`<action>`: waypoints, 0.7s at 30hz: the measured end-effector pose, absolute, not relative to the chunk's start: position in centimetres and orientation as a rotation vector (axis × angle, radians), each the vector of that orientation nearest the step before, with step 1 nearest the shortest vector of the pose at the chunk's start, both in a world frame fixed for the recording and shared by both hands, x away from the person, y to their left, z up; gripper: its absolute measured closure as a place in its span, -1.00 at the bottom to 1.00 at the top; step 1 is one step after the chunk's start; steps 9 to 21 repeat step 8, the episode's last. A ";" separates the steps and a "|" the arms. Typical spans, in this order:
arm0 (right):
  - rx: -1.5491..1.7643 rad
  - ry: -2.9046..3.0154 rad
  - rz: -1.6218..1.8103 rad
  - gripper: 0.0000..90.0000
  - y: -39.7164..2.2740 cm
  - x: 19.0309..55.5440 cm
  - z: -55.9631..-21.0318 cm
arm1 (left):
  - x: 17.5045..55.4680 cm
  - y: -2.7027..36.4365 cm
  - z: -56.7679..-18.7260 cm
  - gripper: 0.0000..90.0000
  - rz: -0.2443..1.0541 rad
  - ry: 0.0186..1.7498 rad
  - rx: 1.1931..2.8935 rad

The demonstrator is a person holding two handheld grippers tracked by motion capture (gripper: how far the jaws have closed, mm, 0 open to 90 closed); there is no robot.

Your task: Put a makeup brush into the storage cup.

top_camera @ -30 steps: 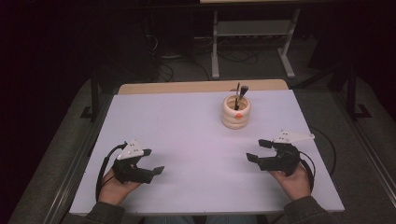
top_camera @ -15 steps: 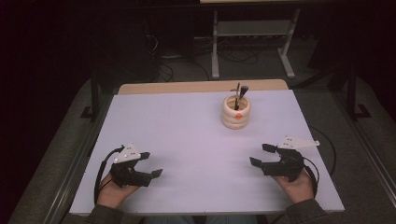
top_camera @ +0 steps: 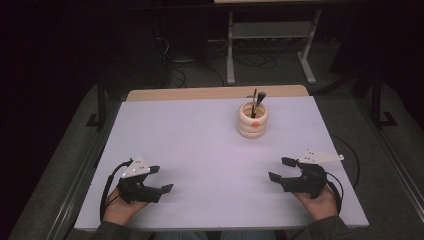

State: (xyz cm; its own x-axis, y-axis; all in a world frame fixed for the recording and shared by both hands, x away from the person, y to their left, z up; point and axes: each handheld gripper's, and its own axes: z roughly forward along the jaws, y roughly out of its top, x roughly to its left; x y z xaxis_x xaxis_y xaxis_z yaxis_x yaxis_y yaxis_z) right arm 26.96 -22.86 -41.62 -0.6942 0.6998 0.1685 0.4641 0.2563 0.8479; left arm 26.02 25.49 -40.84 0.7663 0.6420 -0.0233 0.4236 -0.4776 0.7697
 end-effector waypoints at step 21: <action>1.070 2.282 1.419 -0.50 -22.7 27.0 -41.7 | 26.2 25.3 -40.8 -0.55 0.340 0.785 2.145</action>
